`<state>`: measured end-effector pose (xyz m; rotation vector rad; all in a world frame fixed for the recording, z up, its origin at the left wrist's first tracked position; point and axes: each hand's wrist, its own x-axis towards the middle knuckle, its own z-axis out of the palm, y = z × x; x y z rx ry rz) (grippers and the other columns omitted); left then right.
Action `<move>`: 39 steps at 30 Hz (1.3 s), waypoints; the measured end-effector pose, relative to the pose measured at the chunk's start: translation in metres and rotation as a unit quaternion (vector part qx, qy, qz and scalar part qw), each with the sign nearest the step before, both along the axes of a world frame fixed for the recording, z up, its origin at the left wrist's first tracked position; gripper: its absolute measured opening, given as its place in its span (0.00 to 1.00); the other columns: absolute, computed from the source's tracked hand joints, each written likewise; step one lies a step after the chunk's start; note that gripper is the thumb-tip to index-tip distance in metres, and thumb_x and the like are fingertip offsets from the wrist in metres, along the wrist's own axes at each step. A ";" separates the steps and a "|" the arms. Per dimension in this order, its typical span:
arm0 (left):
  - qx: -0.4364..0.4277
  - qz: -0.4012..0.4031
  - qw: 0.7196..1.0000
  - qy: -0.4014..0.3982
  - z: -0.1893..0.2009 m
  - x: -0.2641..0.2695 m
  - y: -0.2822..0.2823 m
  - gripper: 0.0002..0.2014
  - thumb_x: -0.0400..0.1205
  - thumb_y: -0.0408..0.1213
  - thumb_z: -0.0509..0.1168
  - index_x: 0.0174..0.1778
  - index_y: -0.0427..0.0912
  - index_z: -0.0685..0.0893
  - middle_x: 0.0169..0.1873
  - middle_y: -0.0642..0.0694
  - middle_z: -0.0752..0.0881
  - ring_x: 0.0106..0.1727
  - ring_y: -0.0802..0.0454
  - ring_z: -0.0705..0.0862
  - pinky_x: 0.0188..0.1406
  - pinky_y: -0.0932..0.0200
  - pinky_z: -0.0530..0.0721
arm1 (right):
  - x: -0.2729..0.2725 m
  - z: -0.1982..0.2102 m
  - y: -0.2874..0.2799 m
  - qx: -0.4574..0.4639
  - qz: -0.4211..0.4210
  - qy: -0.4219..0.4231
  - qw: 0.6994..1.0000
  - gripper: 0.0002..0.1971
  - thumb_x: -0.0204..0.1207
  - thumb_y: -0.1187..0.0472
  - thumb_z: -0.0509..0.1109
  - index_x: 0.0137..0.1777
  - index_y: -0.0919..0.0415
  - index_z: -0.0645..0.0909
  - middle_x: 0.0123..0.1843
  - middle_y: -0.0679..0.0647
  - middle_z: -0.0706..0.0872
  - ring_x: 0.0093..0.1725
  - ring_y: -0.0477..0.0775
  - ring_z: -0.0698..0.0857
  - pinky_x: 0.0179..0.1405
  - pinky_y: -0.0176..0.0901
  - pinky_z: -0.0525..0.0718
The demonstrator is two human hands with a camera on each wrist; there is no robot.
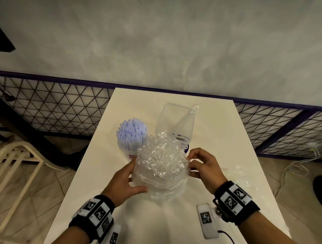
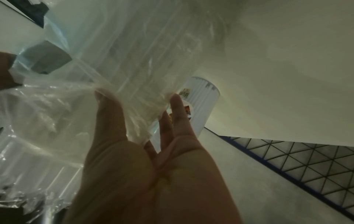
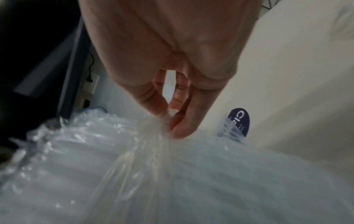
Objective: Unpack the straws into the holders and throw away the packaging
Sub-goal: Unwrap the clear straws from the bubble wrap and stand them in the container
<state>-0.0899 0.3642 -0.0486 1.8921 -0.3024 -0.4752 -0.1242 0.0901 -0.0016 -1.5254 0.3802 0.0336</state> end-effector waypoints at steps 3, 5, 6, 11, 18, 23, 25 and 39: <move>0.009 -0.005 1.000 0.002 -0.005 0.002 0.001 0.48 0.62 0.38 0.84 0.77 0.55 0.69 0.63 0.64 0.84 0.64 0.66 0.82 0.63 0.62 0.82 | 0.001 -0.020 0.004 -0.052 -0.006 0.003 0.999 0.21 0.71 0.83 0.61 0.40 0.56 0.86 0.48 0.57 0.83 0.36 0.55 0.81 0.42 0.55 0.88; 0.012 0.000 1.000 0.005 -0.009 0.002 0.003 0.46 0.62 0.37 0.85 0.76 0.55 0.71 0.62 0.64 0.84 0.64 0.67 0.82 0.64 0.64 0.81 | 0.000 -0.032 0.005 -0.100 -0.009 -0.015 0.995 0.21 0.70 0.79 0.63 0.43 0.51 0.88 0.49 0.59 0.85 0.35 0.56 0.81 0.44 0.59 0.89; 0.016 0.001 1.000 0.008 -0.012 0.001 0.004 0.45 0.62 0.37 0.85 0.74 0.56 0.72 0.61 0.65 0.85 0.63 0.67 0.82 0.63 0.68 0.81 | -0.002 -0.037 0.005 -0.137 -0.003 -0.029 0.990 0.21 0.70 0.76 0.65 0.46 0.48 0.87 0.50 0.56 0.86 0.36 0.54 0.82 0.44 0.59 0.88; 0.049 0.003 0.999 0.015 -0.025 -0.001 0.005 0.39 0.61 0.36 0.85 0.62 0.67 0.74 0.54 0.75 0.84 0.59 0.72 0.82 0.56 0.81 0.76 | -0.015 -0.051 0.003 -0.212 0.042 -0.005 0.976 0.25 0.74 0.76 0.66 0.54 0.41 0.84 0.52 0.44 0.85 0.39 0.47 0.81 0.37 0.46 0.88; 0.058 -0.005 0.997 0.042 -0.026 0.006 0.002 0.41 0.59 0.36 0.85 0.60 0.70 0.72 0.58 0.65 0.83 0.60 0.68 0.82 0.56 0.62 0.85 | -0.014 -0.042 0.008 -0.156 0.111 0.062 0.979 0.25 0.82 0.75 0.55 0.66 0.43 0.75 0.60 0.51 0.79 0.42 0.50 0.85 0.41 0.52 0.93; 0.076 -0.010 0.994 0.080 -0.026 0.002 0.001 0.48 0.57 0.38 0.80 0.72 0.66 0.65 0.53 0.58 0.88 0.54 0.60 0.87 0.58 0.58 0.86 | -0.020 -0.037 0.011 -0.063 0.153 0.130 0.978 0.31 0.85 0.72 0.52 0.71 0.31 0.70 0.69 0.46 0.81 0.57 0.44 0.86 0.51 0.46 0.91; 0.062 0.004 0.994 0.092 -0.024 0.000 -0.005 0.51 0.57 0.38 0.79 0.75 0.62 0.63 0.54 0.56 0.87 0.53 0.59 0.87 0.58 0.59 0.85 | -0.020 -0.040 0.016 -0.044 0.150 0.141 0.978 0.33 0.83 0.73 0.51 0.73 0.30 0.68 0.70 0.47 0.81 0.62 0.47 0.85 0.51 0.47 0.91; 0.015 0.029 0.994 0.102 -0.021 -0.016 0.008 0.53 0.63 0.30 0.82 0.74 0.60 0.54 0.65 0.62 0.74 0.62 0.78 0.76 0.50 0.82 0.77 | -0.022 -0.033 0.028 -0.007 0.168 0.087 0.982 0.33 0.79 0.72 0.60 0.72 0.30 0.70 0.65 0.40 0.86 0.53 0.37 0.88 0.57 0.45 0.89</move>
